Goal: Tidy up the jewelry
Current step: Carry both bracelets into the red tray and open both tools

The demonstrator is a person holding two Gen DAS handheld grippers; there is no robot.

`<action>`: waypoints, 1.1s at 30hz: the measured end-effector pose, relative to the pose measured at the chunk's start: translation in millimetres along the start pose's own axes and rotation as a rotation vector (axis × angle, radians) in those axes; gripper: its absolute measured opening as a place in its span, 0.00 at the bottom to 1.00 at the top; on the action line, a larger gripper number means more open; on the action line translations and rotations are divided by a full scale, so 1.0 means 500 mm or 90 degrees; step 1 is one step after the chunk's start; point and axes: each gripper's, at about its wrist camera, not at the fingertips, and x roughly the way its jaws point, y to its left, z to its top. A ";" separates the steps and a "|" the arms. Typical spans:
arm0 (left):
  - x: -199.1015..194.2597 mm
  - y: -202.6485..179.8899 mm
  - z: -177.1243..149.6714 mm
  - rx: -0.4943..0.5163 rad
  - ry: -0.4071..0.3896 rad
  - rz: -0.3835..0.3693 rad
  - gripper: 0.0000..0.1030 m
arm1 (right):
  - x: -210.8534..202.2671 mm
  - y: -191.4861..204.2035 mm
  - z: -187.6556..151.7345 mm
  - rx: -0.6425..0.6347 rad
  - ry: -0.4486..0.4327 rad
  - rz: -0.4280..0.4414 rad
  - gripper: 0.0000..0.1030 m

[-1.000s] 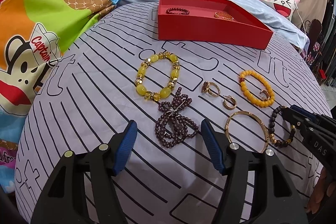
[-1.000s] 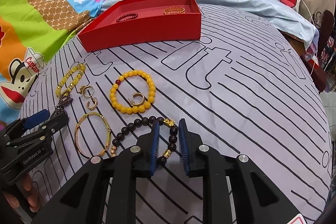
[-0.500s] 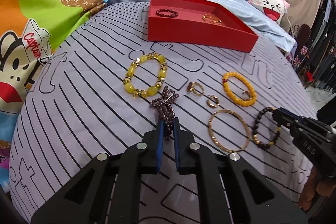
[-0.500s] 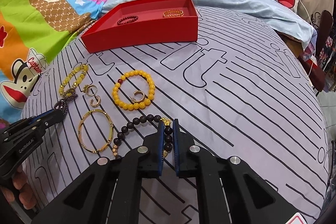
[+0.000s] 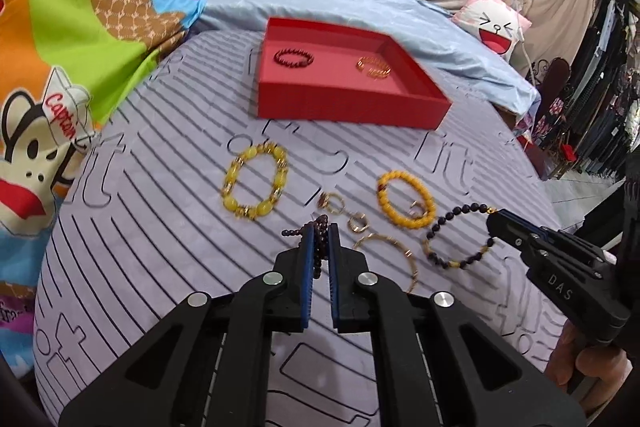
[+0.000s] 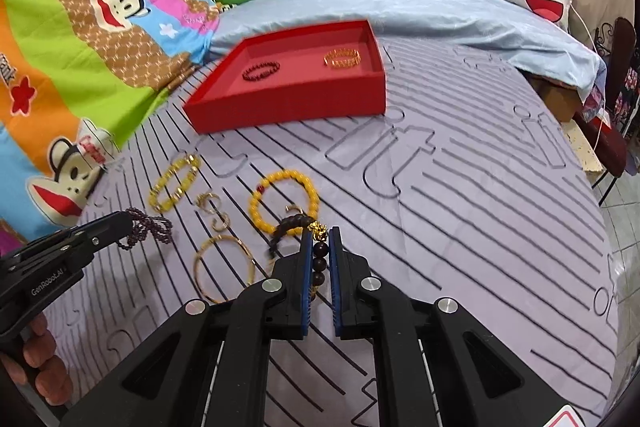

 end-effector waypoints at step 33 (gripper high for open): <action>0.290 0.007 0.387 0.050 -0.012 0.016 0.06 | 0.320 -0.016 0.401 0.025 0.034 0.072 0.07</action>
